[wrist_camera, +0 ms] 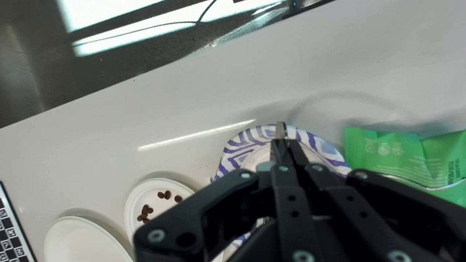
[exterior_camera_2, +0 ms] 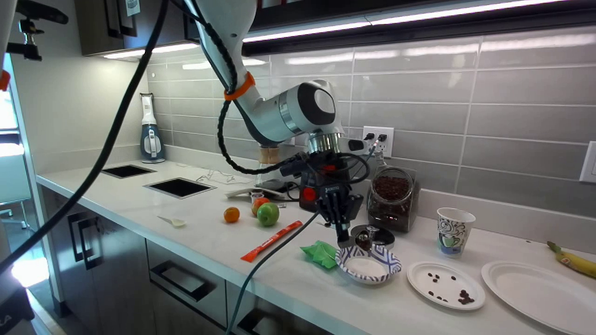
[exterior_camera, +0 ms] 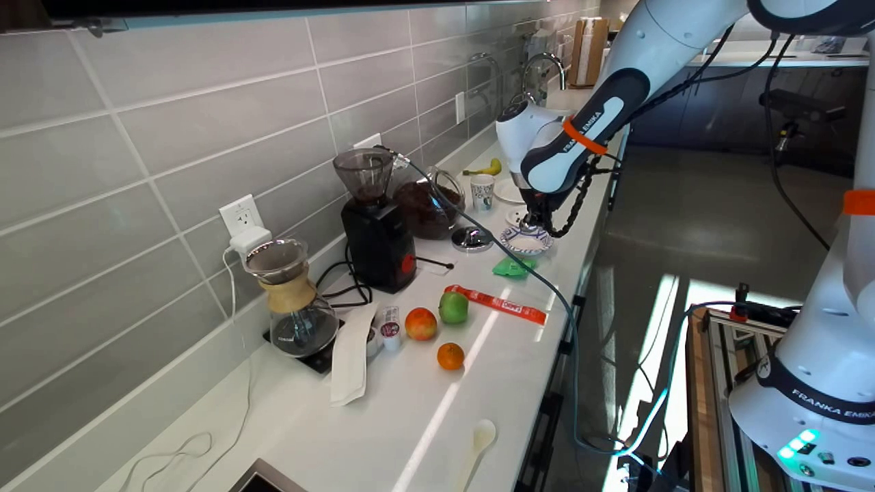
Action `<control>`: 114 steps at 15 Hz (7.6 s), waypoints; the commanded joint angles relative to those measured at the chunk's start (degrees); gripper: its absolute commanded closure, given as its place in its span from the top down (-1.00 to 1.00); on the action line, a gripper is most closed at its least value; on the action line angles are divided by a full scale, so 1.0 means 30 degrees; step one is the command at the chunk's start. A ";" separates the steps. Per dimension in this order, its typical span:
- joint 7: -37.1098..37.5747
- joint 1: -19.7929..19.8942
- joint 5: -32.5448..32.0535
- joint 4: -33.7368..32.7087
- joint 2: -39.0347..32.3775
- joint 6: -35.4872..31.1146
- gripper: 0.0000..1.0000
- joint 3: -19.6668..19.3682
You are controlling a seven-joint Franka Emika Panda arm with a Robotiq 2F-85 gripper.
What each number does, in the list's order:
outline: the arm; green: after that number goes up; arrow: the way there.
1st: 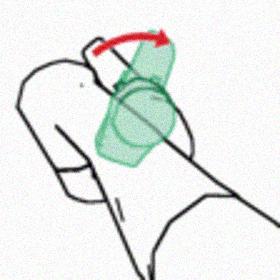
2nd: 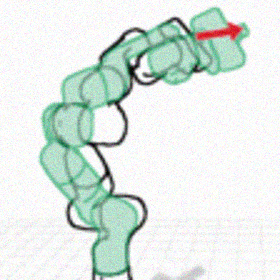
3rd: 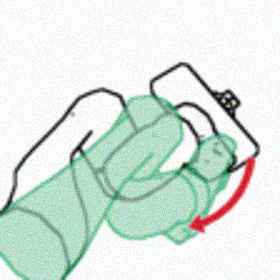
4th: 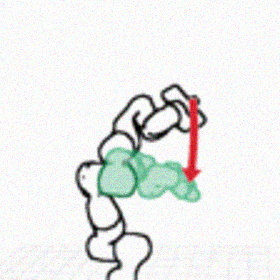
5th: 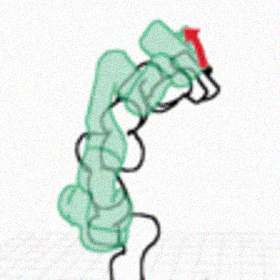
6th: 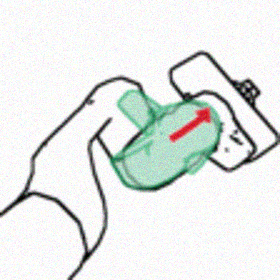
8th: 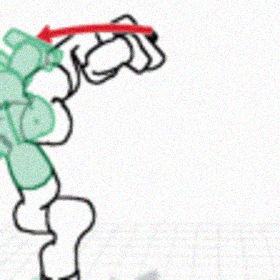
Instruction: Scoop some of the beans in the jar and put them on the plate
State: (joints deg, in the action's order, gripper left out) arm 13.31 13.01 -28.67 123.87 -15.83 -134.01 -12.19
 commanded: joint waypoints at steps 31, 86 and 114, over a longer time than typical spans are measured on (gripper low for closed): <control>-1.7357 0.4475 1.6252 0.0083 0.0633 0.0741 -0.98 0.0199; 0.5740 -0.2185 -2.4223 -0.7312 -0.5440 -0.2312 -0.98 -0.0124; 0.6243 -0.0726 -2.5975 -0.9721 -0.8795 -0.0472 -0.98 0.2124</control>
State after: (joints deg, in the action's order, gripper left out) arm 31.33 10.20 -105.87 96.80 -40.21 -136.52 -6.96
